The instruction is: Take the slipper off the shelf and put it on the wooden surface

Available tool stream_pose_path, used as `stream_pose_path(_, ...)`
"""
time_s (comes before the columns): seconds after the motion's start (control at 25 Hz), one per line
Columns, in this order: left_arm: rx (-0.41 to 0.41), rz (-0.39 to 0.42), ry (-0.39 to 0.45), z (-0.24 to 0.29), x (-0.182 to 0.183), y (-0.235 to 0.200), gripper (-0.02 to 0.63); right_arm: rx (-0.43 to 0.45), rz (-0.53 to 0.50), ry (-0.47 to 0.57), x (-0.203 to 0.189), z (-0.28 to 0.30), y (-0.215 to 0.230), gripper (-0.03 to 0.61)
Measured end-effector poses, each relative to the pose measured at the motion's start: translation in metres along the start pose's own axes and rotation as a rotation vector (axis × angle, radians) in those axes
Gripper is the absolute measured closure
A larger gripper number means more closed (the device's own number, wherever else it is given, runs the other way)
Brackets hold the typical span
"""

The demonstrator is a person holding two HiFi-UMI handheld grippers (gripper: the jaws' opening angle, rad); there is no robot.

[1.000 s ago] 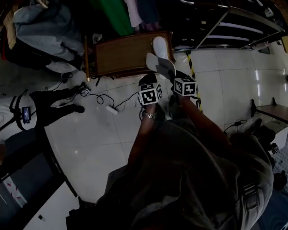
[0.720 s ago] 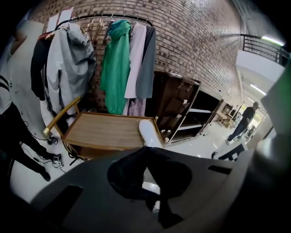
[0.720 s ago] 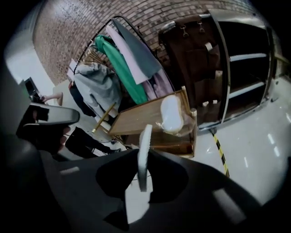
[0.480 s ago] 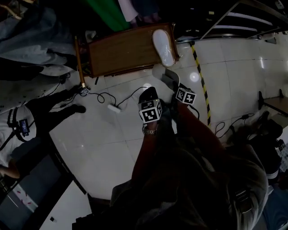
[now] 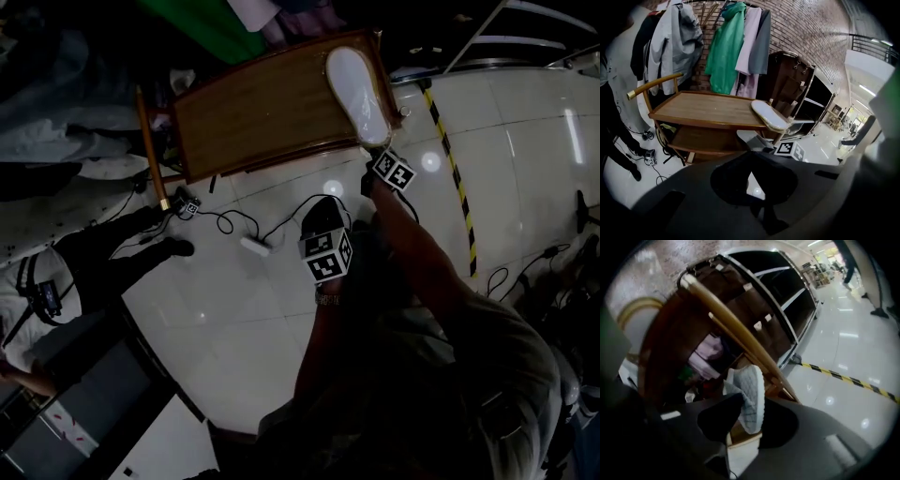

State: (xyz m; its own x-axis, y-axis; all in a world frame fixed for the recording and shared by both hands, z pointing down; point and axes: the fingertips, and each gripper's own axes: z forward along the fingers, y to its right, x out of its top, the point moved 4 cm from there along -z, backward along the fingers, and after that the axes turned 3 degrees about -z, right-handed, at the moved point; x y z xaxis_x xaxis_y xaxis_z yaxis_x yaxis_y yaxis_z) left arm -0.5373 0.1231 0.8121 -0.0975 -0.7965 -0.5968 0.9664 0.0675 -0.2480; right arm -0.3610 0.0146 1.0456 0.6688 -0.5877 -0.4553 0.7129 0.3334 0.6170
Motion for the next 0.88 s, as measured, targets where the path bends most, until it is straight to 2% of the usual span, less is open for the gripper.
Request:
stream_pose_path(0.04,0.004,0.002,-0.002,0.002,-0.002,-0.003,0.611,-0.005,-0.041,-0.07,-0.008,0.017,0.001,0.432)
stream_pose_path(0.12,0.004,0.009,-0.003,0.003,-0.002,-0.007,0.611,0.01,-0.146,-0.223,-0.022,0.043,-0.002,0.172)
stream_pose_path(0.16,0.004,0.014,-0.007,0.002,-0.001,-0.008,0.611,0.022,-0.201,-0.302,-0.03,0.047,-0.006,0.153)
stream_pose_path(0.24,0.002,0.022,-0.025,-0.005,0.002,-0.005,0.611,0.043,-0.297,-0.428,-0.044,0.034,-0.017,0.165)
stream_pose_path(0.36,-0.016,0.02,-0.044,-0.013,0.015,0.011,0.611,0.08,-0.372,-0.509,-0.048,-0.001,-0.018,0.167)
stream_pose_path(0.4,-0.025,0.019,-0.047,-0.016,0.022,0.019,0.611,0.079,-0.382,-0.517,-0.045,-0.016,-0.012,0.176)
stream_pose_path(0.52,-0.062,0.013,-0.056,-0.031,0.043,0.046,0.611,0.021,-0.41,-0.521,-0.018,-0.083,0.002,0.266)
stream_pose_path(0.6,-0.079,0.02,-0.066,-0.046,0.061,0.063,0.611,-0.014,-0.449,-0.492,0.011,-0.135,-0.007,0.334)
stream_pose_path(0.76,-0.115,0.054,-0.1,-0.075,0.094,0.101,0.611,-0.037,-0.542,-0.427,0.079,-0.231,-0.07,0.455)
stream_pose_path(0.8,-0.124,0.057,-0.102,-0.082,0.102,0.111,0.611,-0.027,-0.567,-0.411,0.094,-0.25,-0.091,0.481)
stream_pose_path(0.88,-0.142,0.053,-0.101,-0.093,0.117,0.127,0.611,0.011,-0.614,-0.365,0.123,-0.278,-0.134,0.574)
